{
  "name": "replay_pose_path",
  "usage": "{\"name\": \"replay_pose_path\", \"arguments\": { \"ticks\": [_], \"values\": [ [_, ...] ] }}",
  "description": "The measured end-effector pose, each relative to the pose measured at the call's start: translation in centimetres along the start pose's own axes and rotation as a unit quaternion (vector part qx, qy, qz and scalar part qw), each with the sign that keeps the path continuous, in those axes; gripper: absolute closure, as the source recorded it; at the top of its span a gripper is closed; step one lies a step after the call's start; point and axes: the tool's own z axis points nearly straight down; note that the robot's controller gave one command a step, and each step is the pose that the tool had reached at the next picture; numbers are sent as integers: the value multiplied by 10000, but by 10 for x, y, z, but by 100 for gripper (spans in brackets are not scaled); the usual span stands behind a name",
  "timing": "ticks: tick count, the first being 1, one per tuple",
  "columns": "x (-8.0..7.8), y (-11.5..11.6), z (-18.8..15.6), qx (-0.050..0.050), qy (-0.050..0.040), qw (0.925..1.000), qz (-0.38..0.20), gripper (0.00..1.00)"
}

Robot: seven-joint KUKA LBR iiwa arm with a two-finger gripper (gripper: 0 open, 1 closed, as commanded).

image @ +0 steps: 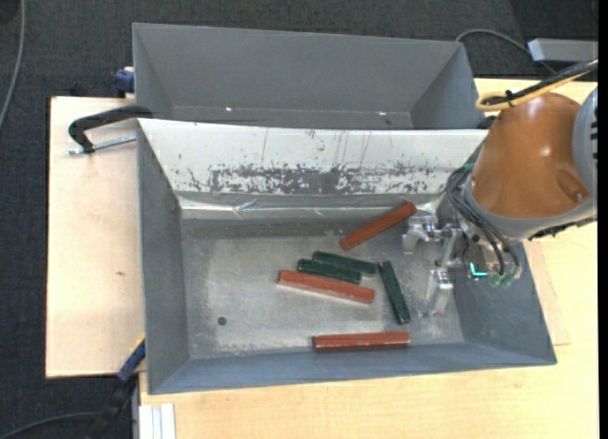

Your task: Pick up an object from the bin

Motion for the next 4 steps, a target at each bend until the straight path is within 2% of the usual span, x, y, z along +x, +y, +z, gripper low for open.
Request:
{"name": "replay_pose_path", "arguments": {
  "ticks": [1,2,3,4],
  "values": [
    [-2,0,-4,5,-41,10000,-8,0],
    [-63,49,58,-2,-87,9987,502,0],
    [-60,76,54,1,-18,9995,331,0],
    [-73,105,57,-6,-74,9994,347,0]
  ]
}}
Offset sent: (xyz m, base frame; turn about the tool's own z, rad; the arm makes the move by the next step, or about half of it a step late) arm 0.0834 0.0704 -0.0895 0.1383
